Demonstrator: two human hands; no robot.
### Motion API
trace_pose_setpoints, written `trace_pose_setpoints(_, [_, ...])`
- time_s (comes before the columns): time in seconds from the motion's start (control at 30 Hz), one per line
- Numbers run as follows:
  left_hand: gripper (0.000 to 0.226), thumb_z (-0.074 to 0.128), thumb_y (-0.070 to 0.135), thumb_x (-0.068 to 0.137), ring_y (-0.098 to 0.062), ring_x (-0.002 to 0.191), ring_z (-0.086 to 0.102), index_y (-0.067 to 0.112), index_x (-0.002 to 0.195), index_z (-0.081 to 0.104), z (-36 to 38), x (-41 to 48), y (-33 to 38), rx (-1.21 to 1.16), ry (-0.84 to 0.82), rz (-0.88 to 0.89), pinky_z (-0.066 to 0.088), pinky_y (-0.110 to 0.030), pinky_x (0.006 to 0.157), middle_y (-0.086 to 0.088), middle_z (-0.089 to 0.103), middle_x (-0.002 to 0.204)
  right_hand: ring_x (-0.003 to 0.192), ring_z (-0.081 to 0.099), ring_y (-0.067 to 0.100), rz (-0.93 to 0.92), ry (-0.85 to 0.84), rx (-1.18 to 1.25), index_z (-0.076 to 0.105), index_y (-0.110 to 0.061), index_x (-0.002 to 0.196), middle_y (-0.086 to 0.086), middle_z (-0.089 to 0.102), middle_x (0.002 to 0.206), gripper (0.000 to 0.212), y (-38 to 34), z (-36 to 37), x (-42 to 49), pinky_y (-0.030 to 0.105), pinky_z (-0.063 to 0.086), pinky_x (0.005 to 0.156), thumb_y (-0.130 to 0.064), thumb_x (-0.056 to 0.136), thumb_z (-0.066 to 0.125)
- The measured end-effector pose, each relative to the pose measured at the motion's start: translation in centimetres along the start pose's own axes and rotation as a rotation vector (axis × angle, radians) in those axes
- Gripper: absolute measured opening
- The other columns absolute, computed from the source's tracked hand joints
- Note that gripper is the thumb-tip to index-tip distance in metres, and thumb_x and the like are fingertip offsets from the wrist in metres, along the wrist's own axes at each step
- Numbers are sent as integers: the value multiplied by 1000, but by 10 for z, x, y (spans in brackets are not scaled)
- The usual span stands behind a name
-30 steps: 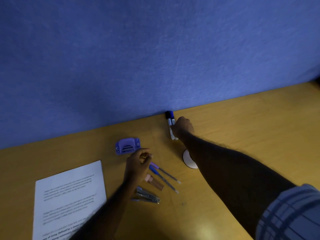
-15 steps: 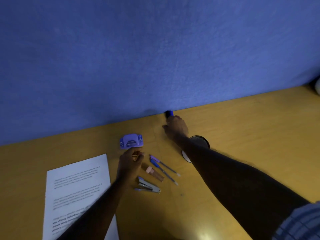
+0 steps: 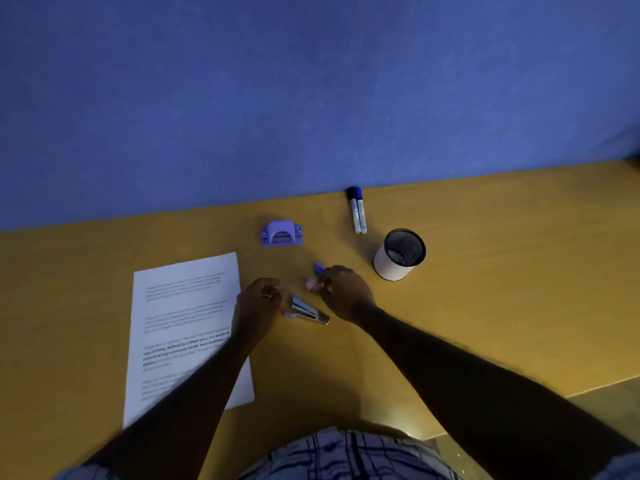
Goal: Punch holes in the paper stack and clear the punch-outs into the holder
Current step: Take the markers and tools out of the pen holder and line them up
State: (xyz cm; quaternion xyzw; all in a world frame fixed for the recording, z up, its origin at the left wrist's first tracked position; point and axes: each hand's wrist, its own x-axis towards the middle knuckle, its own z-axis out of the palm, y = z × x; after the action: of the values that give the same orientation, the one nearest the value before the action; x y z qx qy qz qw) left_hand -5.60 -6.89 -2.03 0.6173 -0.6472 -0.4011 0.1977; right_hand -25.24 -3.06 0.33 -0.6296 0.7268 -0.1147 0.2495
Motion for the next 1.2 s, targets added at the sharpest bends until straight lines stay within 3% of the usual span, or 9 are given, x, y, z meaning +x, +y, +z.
trace_pose_setpoints(0.13, [28, 62, 26, 87, -19, 102, 64, 17, 113, 66, -1, -12, 3, -3, -20, -12, 48, -32, 88, -2, 70, 110, 114, 58, 21, -71, -96, -130, 54, -19, 130, 4, 59, 129, 44, -3, 15, -17, 34, 51, 88, -38, 91, 61])
trace_pose_setpoints(0.27, [32, 63, 28, 87, -20, 107, 63, 18, 117, 64, -1, -16, 1, 8, -52, -27, 49, -34, 90, -3, 68, 115, 119, 56, 23, -62, -176, -285, 51, -15, 133, -1, 39, 152, 60, -1, 34, -19, 36, 51, 84, -47, 84, 64])
trace_pose_setpoints(0.4, [32, 64, 24, 87, -19, 108, 62, 17, 119, 63, 1, -18, 0, 13, -53, -28, 47, -31, 89, -3, 68, 116, 119, 55, 28, -76, -169, -366, 50, -11, 135, -3, 27, 159, 57, -4, 38, -19, 39, 52, 83, -42, 88, 62])
trace_pose_setpoints(0.5, [32, 62, 23, 89, -19, 108, 61, 16, 120, 62, 2, -16, -1, 2, -43, -28, 45, -29, 88, -3, 67, 117, 116, 58, 29, -75, -160, -353, 50, -11, 134, 0, 30, 157, 51, -6, 38, -18, 39, 53, 79, -36, 90, 59])
trace_pose_setpoints(0.6, [28, 55, 25, 94, -18, 105, 61, 14, 120, 62, 0, -12, 1, -15, 54, 4, 44, -28, 85, -5, 67, 117, 108, 62, 27, -67, -90, -258, 45, -16, 136, 7, 51, 140, 52, -7, 32, -17, 37, 53, 76, -36, 90, 57])
trace_pose_setpoints(0.7, [28, 51, 28, 97, -16, 98, 58, 12, 118, 62, 0, -6, 7, -49, 139, 0, 42, -28, 82, -7, 67, 113, 83, 59, 17, -43, 7, -158, 57, -17, 112, 6, 61, 108, 30, -9, 9, -11, 30, 48, 64, -38, 91, 58])
trace_pose_setpoints(0.9, [23, 55, 28, 95, -15, 92, 59, 13, 110, 65, 12, 13, 19, -74, 121, 40, 43, -28, 79, -1, 66, 102, 65, 56, 16, 124, 267, 63, 64, -11, 80, 4, 59, 78, 26, 7, -44, 34, 30, 43, 53, -37, 87, 64])
trace_pose_setpoints(1.1, [16, 61, 20, 91, -21, 96, 65, 13, 104, 68, 22, 15, 22, -61, 48, 62, 51, -34, 85, -5, 70, 104, 69, 61, 27, 349, 312, 93, 65, -5, 75, 15, 70, 82, 31, 44, -92, 71, 24, 26, 46, -34, 85, 66])
trace_pose_setpoints(1.2, [16, 61, 19, 91, -14, 92, 63, 13, 104, 68, 39, 64, 35, -43, 8, 111, 49, -28, 80, -2, 70, 101, 85, 62, 31, 522, 291, 127, 64, 0, 94, 19, 66, 103, 36, 82, -112, 131, 26, 33, 54, -35, 86, 66])
